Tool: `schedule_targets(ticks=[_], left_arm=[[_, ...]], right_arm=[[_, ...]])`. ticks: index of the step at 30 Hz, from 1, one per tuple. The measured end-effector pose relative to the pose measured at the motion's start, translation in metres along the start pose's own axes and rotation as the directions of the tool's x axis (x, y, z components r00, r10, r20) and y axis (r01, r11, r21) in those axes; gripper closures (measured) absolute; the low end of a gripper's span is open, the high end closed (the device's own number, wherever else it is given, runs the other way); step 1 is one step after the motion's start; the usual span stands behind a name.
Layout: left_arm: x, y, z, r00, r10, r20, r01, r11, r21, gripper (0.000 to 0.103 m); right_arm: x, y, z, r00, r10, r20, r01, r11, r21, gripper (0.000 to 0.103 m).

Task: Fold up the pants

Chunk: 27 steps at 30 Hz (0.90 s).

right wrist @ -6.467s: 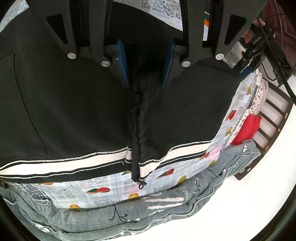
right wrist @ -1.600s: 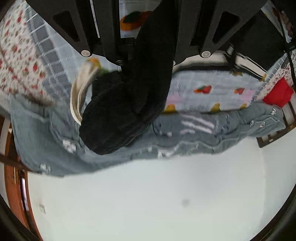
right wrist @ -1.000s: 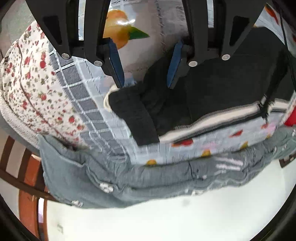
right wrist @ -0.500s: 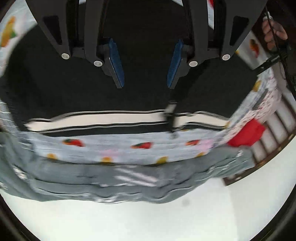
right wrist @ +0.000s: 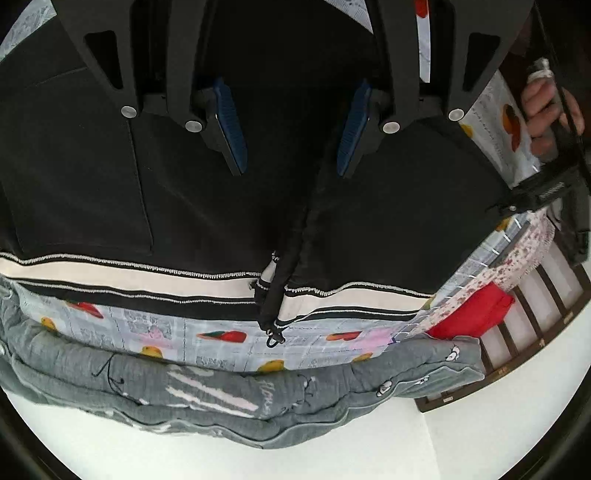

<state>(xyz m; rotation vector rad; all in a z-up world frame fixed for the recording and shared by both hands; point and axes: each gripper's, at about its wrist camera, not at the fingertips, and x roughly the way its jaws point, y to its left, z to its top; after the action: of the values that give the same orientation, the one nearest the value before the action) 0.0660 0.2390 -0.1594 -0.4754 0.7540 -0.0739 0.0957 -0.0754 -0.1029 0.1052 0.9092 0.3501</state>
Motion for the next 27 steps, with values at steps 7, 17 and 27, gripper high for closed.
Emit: schedule_targets(ticks=[7,17,27], left_arm=[[-0.019,0.0,-0.022,0.999,-0.045,0.002,0.045,0.999,0.02,0.037],[0.006,-0.005,-0.003,0.999,-0.049,0.015,0.05,0.998,-0.048,0.034],[-0.01,-0.012,-0.025,0.996,-0.085,0.028,0.087,0.991,-0.105,0.033]], right_arm=[[-0.012,-0.026,0.003,0.995,-0.097,0.004,0.097,0.995,-0.007,0.054],[-0.047,-0.061,-0.012,0.989,-0.148,0.023,0.147,0.989,0.025,0.054],[-0.078,-0.09,-0.031,0.978,-0.195,0.07,0.19,0.979,0.068,0.054]])
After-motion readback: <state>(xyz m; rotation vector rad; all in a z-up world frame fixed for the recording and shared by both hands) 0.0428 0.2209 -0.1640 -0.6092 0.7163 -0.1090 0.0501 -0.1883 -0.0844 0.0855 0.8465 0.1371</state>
